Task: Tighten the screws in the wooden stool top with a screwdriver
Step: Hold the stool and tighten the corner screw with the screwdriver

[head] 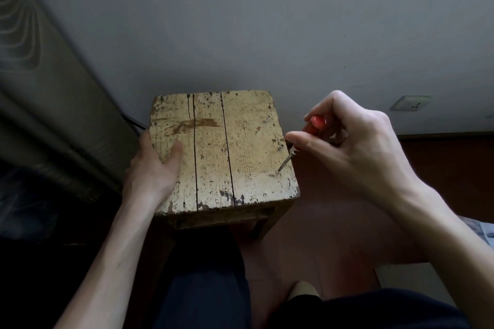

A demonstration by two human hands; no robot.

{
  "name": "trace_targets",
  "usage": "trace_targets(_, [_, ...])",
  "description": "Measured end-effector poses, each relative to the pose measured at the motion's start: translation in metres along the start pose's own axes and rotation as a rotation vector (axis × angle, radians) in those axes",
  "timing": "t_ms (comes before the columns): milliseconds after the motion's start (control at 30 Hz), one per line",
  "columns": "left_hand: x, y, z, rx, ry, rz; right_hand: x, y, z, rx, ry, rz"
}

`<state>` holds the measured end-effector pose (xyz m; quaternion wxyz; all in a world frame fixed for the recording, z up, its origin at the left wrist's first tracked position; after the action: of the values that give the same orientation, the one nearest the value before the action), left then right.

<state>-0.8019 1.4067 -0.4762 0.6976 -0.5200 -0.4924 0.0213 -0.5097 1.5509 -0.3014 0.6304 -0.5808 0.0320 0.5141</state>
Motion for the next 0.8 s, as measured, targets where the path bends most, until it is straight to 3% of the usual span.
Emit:
trace_targets(167, [0.000,-0.001,0.000,0.010,0.004,-0.009,-0.012,0.005,-0.002,-0.025,-0.083,-0.106])
trace_targets(433, [-0.002,-0.002,0.001,0.017,0.000,-0.023,-0.012,0.012,-0.008,-0.272,-0.130,-0.068])
trace_targets(800, [-0.003,0.001,0.002,0.005,0.003,-0.007,-0.014,0.010,-0.005,-0.104,-0.082,-0.076])
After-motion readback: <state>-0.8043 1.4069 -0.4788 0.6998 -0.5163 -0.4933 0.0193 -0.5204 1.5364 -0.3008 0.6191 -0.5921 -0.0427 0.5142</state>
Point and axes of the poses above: each hand's wrist, its own z-axis towards the middle knuckle, its own y-axis out of the palm, x = y × z, the point moved 10 cm from there along z, towards the middle knuckle, and after that the axes turned 10 degrees about y, right-handed, at the moved point
